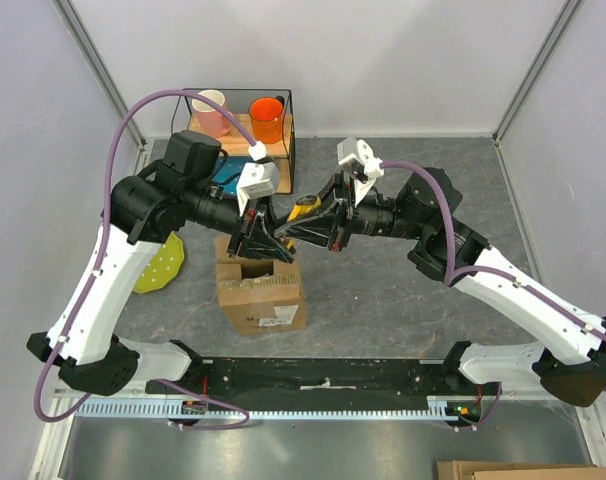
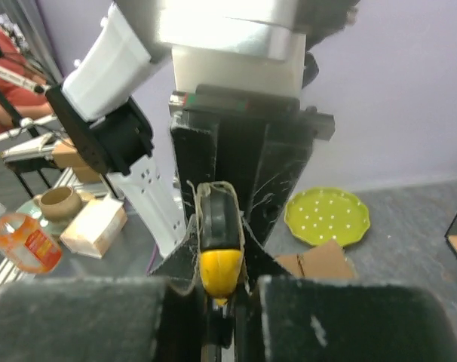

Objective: Unpack the express box
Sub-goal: Cut the express box at the center of the board.

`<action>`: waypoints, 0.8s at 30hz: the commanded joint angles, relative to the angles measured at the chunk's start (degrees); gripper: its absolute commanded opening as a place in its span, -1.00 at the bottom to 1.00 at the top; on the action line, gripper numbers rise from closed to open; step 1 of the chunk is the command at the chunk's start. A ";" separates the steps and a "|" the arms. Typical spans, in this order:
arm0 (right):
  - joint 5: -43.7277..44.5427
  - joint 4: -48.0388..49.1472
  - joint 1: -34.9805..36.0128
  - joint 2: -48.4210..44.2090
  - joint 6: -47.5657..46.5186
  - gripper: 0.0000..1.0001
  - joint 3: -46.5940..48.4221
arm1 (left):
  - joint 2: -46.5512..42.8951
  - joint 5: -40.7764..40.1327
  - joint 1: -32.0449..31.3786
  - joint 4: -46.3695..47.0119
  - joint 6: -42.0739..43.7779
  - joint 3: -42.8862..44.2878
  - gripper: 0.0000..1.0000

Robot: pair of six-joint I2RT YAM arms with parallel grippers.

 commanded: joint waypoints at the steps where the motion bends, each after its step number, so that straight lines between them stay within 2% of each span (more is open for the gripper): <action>1: -3.20 1.14 -2.19 -1.81 -1.29 -1.00 0.18 | -1.41 1.94 -1.81 -3.35 1.71 1.41 -0.24; 3: -0.04 0.43 -3.24 -3.74 -0.77 -1.00 -2.11 | -1.33 -3.86 -1.81 -3.70 2.85 3.17 0.00; 5: 3.81 1.47 -3.51 -7.17 -0.24 -1.00 -6.50 | -2.03 -7.65 -1.81 -4.23 5.13 2.92 0.13; 6: 5.14 2.35 -3.69 -8.23 0.37 -1.00 -8.00 | -2.38 -8.61 -1.81 -4.14 5.49 2.39 0.31; 10: 5.68 8.24 -3.95 -10.52 3.62 -1.00 -13.98 | -3.00 -8.54 -1.81 -3.61 6.20 -1.56 0.39; 11: 5.51 8.60 -4.04 -10.35 3.80 -1.00 -14.08 | -2.74 -8.36 -1.81 -3.70 6.20 -1.92 0.59; 14: 6.82 9.48 -4.13 -10.34 4.25 -1.00 -14.34 | -2.65 -9.58 -1.81 -3.00 6.20 -3.58 0.75; 18: 14.80 9.74 -4.31 -14.11 6.43 -1.00 -17.49 | -6.32 -14.68 -1.81 0.77 7.25 -8.85 0.81; 19: 20.39 9.74 -4.31 -14.91 7.75 -1.00 -20.20 | -6.77 -16.69 -1.81 1.13 7.95 -11.39 0.82; 22: 30.94 12.46 -4.39 -18.68 16.52 -1.00 -28.01 | -7.74 -19.42 -1.81 1.31 11.55 -15.09 0.86; 24: 34.14 15.44 -4.39 -21.40 23.53 -1.00 -32.77 | -7.74 -20.13 -1.72 1.22 13.14 -16.50 0.86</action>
